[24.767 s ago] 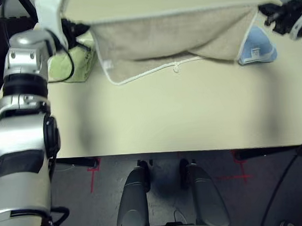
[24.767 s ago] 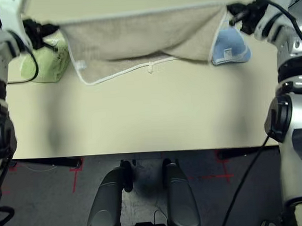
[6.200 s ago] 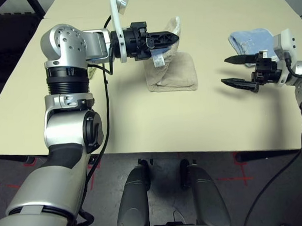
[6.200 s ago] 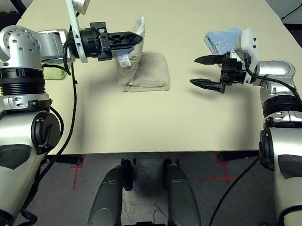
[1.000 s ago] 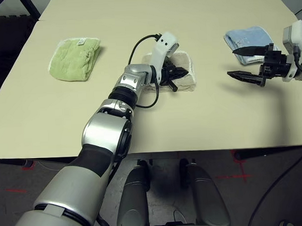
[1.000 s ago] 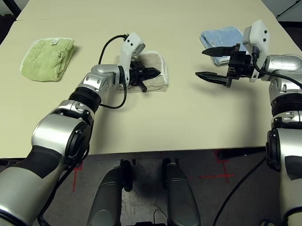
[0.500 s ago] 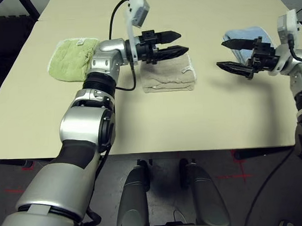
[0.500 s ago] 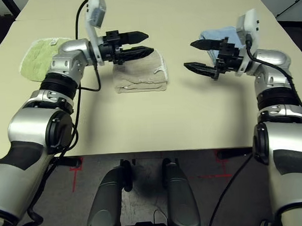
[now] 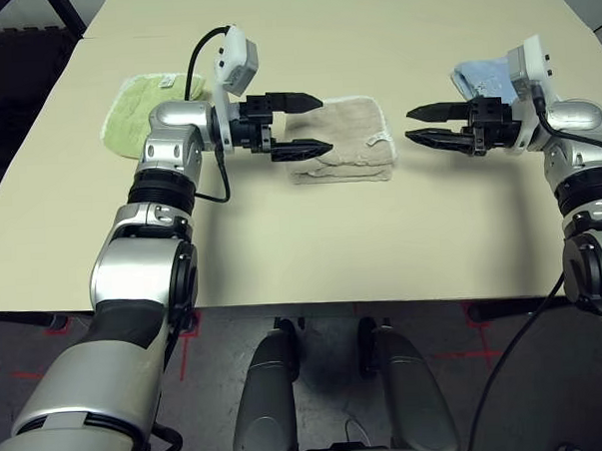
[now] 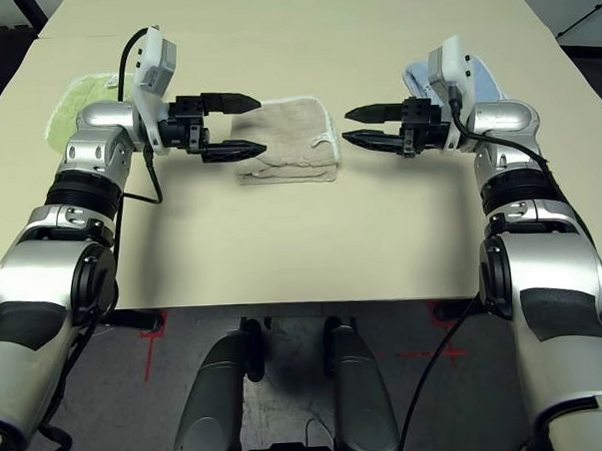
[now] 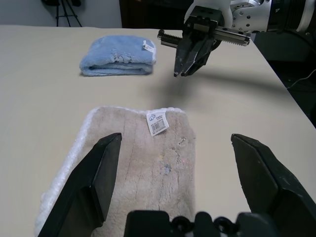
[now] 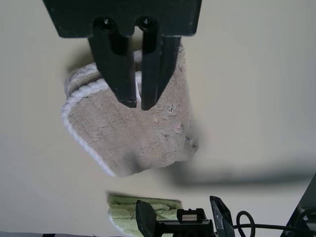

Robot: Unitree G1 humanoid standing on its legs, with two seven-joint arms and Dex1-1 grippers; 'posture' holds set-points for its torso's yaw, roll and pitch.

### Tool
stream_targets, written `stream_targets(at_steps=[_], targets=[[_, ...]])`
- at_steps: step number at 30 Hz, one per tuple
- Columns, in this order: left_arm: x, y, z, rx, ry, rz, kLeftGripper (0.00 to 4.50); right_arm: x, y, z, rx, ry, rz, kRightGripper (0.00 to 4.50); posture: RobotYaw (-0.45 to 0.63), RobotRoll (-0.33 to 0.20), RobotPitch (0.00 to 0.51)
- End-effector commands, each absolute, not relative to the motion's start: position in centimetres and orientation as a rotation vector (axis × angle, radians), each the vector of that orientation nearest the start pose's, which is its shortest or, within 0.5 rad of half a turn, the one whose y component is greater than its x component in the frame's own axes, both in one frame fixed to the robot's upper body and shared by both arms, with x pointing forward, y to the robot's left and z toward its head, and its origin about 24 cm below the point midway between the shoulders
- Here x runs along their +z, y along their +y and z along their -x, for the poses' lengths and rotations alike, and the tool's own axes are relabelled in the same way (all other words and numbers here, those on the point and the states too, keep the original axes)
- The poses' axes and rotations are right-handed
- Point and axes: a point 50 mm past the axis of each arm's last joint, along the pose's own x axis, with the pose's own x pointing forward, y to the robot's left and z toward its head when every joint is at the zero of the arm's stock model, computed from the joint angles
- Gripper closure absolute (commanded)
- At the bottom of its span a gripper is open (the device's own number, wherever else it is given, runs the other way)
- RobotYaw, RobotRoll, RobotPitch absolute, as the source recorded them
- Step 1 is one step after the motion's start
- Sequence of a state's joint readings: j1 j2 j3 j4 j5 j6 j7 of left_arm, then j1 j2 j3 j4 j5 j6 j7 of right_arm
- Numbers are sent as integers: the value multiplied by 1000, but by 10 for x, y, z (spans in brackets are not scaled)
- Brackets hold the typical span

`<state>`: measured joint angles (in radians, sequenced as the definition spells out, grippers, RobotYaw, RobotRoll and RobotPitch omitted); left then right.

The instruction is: Fold the towel and set it aside.

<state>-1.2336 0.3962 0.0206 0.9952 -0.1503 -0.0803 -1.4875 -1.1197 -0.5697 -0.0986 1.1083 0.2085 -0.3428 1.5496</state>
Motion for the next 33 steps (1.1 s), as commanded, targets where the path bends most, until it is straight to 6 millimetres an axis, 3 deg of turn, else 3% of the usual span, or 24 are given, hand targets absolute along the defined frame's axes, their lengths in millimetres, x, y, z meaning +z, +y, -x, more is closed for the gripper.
stream_targets(at_steps=[1, 6, 9, 19, 29, 33], targets=[[238, 140, -381, -1398, -150, -417, 0, 221, -219, -366, 1268, -206, 450, 4458, 44, 0, 258], [234, 139, -381, -1410, -118, -399, 0, 223, -217, -366, 1277, -209, 447, 4458, 39, 0, 265], [232, 140, -381, -1418, -112, -377, 539, 223, -217, -366, 1279, -211, 448, 4500, 35, 0, 265], [231, 141, -380, -1450, -137, -374, 4479, 227, -216, -367, 1274, -227, 446, 4500, 29, 0, 258], [228, 135, -390, -1328, -109, -321, 4479, 228, -198, -375, 1258, -250, 397, 4500, 39, 0, 268], [215, 128, -397, -1234, -20, -371, 4479, 212, -181, -383, 1210, -173, 421, 4500, 42, 0, 267]])
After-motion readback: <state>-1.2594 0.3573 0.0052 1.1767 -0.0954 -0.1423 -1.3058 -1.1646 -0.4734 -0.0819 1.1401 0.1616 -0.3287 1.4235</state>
